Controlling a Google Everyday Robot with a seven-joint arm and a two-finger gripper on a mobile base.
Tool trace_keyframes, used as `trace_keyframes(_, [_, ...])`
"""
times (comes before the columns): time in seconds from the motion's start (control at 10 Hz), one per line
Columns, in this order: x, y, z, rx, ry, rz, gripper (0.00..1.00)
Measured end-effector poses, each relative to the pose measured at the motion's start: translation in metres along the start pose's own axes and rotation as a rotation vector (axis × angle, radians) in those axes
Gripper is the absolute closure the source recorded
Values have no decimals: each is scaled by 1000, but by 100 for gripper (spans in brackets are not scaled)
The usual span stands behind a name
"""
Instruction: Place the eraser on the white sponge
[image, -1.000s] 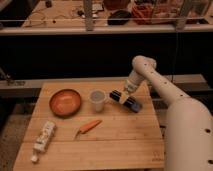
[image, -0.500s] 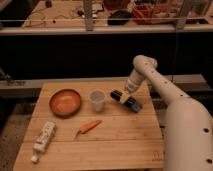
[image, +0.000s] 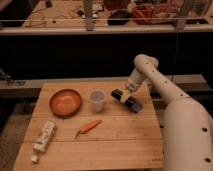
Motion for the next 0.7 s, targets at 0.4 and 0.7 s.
trace_keyframes(0.4, [0, -2, -1, -2, -2, 10, 84])
trace_keyframes(0.7, [1, -3, -2, -3, -4, 23, 84])
